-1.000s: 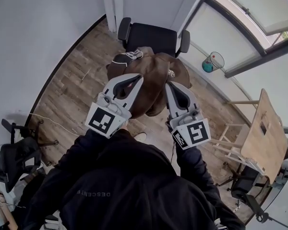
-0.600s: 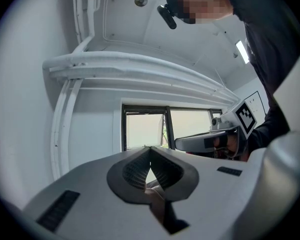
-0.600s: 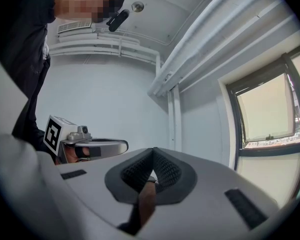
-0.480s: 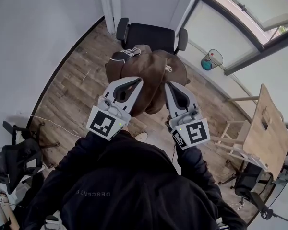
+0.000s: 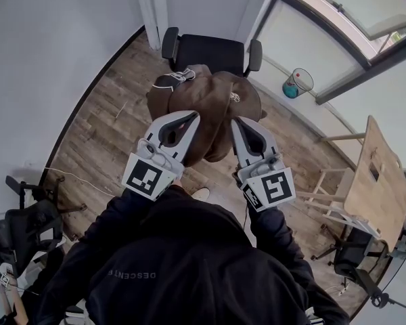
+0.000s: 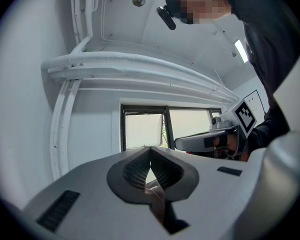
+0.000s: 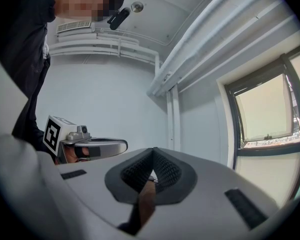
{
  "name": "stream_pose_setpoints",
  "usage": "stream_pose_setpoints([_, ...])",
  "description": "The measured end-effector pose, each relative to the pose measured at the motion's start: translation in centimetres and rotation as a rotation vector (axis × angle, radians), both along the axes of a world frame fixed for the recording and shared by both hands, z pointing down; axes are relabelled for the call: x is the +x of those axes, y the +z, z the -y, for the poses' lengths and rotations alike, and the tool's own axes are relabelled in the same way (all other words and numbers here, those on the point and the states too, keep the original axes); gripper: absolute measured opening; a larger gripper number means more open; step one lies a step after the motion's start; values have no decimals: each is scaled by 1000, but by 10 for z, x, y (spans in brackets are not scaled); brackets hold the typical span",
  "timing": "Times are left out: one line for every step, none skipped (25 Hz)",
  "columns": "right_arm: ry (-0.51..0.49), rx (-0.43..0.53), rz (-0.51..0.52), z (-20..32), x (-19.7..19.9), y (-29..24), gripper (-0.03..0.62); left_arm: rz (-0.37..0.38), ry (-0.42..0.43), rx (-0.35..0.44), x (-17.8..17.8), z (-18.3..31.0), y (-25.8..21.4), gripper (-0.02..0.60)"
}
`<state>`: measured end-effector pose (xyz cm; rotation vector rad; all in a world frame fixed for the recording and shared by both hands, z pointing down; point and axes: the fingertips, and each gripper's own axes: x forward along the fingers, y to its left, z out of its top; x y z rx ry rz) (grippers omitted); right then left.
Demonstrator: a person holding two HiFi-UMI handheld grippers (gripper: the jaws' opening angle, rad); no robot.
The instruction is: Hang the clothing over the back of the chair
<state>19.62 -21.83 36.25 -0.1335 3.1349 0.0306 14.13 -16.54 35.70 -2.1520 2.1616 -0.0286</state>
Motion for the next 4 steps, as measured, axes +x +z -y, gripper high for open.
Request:
stream_pose_setpoints([0,0,0,0,0,0,-8,1,-1,1,0,0,-1,18])
stream_pose_setpoints([0,0,1,1,0,-1,-8,1,-3,1,-1,1,-1,18])
stream_pose_setpoints([0,0,1,1,-1,-1,-8,2,-4,0,-1,1,-1,18])
stream_pose_setpoints([-1,0,1,1,-1,-1,-8,3,-6,0,-2,1,-2,18])
